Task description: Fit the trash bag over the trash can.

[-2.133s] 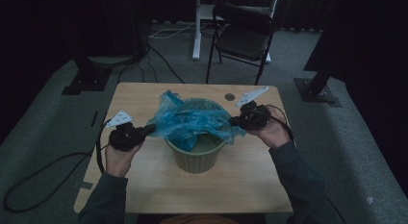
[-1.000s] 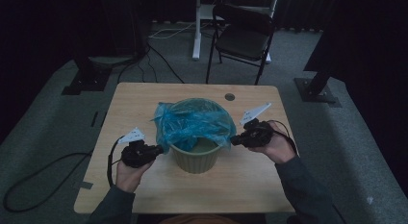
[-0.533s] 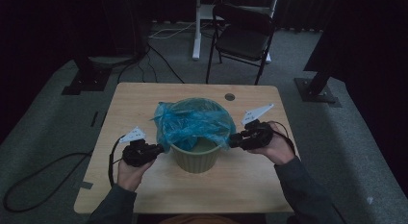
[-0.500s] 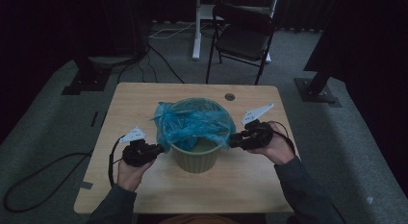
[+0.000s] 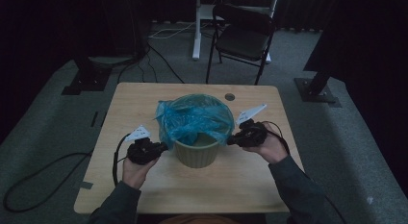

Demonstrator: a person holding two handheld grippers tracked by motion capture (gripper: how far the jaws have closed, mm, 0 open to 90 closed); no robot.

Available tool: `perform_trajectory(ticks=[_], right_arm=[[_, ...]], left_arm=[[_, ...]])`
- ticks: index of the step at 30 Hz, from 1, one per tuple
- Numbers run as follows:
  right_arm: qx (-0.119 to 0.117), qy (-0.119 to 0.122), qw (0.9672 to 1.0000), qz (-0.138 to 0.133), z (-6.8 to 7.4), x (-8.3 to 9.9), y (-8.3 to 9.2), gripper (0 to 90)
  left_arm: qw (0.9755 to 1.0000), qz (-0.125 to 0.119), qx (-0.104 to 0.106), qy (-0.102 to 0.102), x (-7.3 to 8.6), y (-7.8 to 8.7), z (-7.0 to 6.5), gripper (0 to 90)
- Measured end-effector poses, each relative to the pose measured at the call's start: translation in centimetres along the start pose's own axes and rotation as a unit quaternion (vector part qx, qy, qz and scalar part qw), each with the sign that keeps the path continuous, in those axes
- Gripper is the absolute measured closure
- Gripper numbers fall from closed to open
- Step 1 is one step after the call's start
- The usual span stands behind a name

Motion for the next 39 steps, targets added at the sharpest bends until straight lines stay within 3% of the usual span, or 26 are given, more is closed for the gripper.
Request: perform_trajectory(ticks=[12, 20, 24, 26, 33, 36, 39], right_arm=[[-0.010, -0.030, 0.9993, 0.022, -1.3, 2.2, -0.8, 90.0], [-0.019, -0.031, 0.9983, 0.046, -1.2, 3.0, -1.9, 90.0], [-0.008, -0.035, 0.9975, 0.060, -1.4, 3.4, -2.4, 90.0], [0.004, -0.049, 0.9964, 0.070, -1.9, 4.0, -2.7, 90.0], [0.007, -0.067, 0.9950, 0.073, -2.7, 5.0, -2.4, 90.0], [0.005, -0.066, 0.9957, 0.066, -2.7, 5.2, -2.2, 85.0], [0.005, -0.062, 0.9973, 0.038, -2.6, 5.3, -0.9, 70.4]], left_arm=[[0.9999, 0.012, 0.008, 0.004, 0.8, -0.5, 0.0, 89.1], [0.9997, 0.021, 0.010, 0.004, 1.5, -0.6, -0.2, 89.0], [0.9995, 0.029, 0.006, 0.009, 1.8, -0.8, 0.0, 89.1], [0.9994, 0.033, 0.001, 0.015, 2.1, -0.8, 0.3, 89.0], [0.9996, 0.014, -0.006, 0.025, 2.0, 0.2, 0.7, 87.2], [0.9996, 0.004, -0.009, 0.025, 1.9, 0.8, 0.8, 83.4], [0.9996, -0.008, -0.017, 0.022, 1.7, 1.8, 0.9, 80.4]])
Point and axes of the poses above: each handheld gripper's, and its own axes: y roughly backward along the jaws, x roughly out of its underside, z roughly to its left, the point moved 2 cm from there along -y, roughly forward along the jaws, and after that the axes turned 12 degrees about z, right-handed, at the moved point
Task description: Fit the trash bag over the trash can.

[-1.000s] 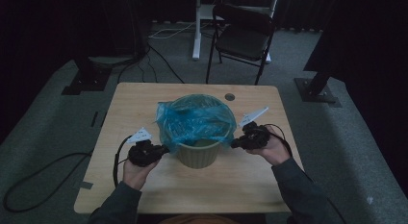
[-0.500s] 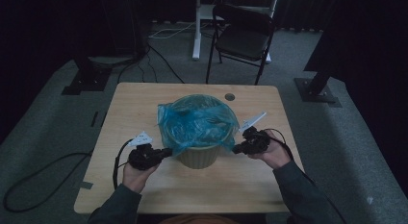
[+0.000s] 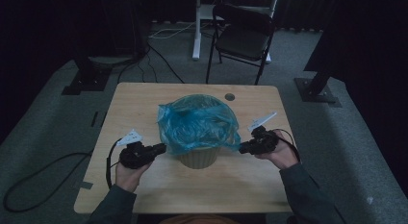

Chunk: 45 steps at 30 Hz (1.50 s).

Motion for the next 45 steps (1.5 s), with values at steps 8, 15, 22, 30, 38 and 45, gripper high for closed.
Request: perform_trajectory(ticks=[8, 15, 22, 30, 38, 45], right_arm=[[-0.004, 0.006, 0.9994, -0.033, 0.0, 0.6, 2.4, 63.2], [0.008, -0.003, 0.9985, -0.054, -0.4, 1.6, 3.7, 62.1], [0.006, 0.008, 0.9963, -0.085, 0.2, 1.0, 5.0, 61.5], [0.005, 0.023, 0.9951, -0.096, 0.9, -0.7, 5.1, 60.7], [0.008, 0.026, 0.9953, -0.093, 1.0, -1.0, 5.0, 60.6], [0.006, 0.028, 0.9953, -0.093, 1.1, -1.3, 4.9, 60.6]], left_arm=[[0.9993, -0.032, -0.015, -0.010, -0.9, 1.9, 0.2, 68.3], [0.9985, -0.048, -0.017, -0.023, -2.4, 2.6, -0.1, 63.1], [0.9974, -0.060, -0.021, -0.034, -4.1, 3.0, -0.9, 59.2], [0.9963, -0.070, -0.033, -0.039, -4.5, 3.4, -1.3, 57.6], [0.9946, -0.079, -0.062, -0.024, -3.8, 4.7, 0.0, 57.0], [0.9909, -0.101, -0.081, -0.037, -5.1, 5.4, -0.3, 52.2]])
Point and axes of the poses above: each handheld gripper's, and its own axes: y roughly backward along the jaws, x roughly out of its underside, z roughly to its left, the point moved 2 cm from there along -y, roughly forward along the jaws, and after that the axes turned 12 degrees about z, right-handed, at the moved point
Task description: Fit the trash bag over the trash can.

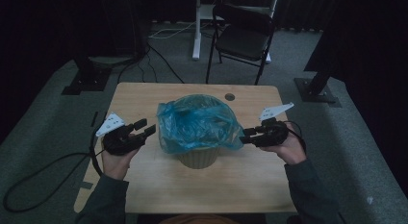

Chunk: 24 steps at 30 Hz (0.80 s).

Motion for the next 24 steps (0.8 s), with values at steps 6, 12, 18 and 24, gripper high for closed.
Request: perform_trajectory(ticks=[6, 12, 18, 24], right_arm=[[-0.001, 0.003, 1.0000, 0.000, 0.0, -0.3, -0.1, 60.5], [-0.005, 0.005, 1.0000, 0.003, 0.1, -0.4, -0.4, 60.6], [-0.006, 0.008, 0.9999, 0.002, 0.1, -0.5, -0.5, 60.5], [-0.008, 0.011, 0.9999, 0.002, 0.2, -0.6, -0.6, 60.5]], left_arm=[[0.9997, -0.004, 0.000, -0.025, -1.6, -0.7, -0.2, 49.8], [0.9988, 0.011, -0.006, -0.047, -3.0, -2.3, -0.2, 45.7], [0.9968, 0.050, -0.005, -0.062, -3.3, -4.0, -0.5, 44.5], [0.9962, 0.070, -0.006, -0.051, -2.8, -4.6, -0.1, 71.2]])
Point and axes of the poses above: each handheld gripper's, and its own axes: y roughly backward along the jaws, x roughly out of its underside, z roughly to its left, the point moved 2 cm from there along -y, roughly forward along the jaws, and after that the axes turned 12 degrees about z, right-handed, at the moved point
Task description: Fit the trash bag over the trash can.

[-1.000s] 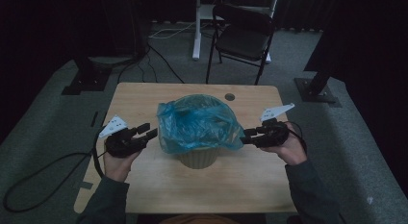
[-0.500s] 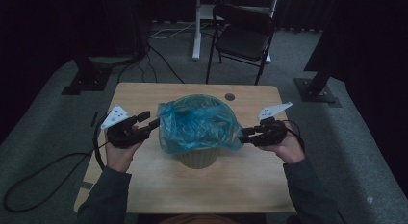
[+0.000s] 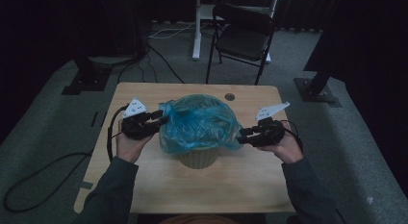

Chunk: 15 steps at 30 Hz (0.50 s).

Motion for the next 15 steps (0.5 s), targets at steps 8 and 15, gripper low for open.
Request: perform_trajectory(ticks=[8, 15], right_arm=[[-0.003, 0.004, 1.0000, -0.002, 0.2, -0.3, 0.0, 60.4], [-0.006, 0.008, 0.9999, -0.002, 0.4, -0.4, -0.1, 60.3]], left_arm=[[0.9999, 0.002, -0.001, 0.013, 1.1, 0.4, 0.5, 89.9], [0.9993, 0.011, -0.004, 0.036, 2.8, 0.3, 1.3, 90.0]])
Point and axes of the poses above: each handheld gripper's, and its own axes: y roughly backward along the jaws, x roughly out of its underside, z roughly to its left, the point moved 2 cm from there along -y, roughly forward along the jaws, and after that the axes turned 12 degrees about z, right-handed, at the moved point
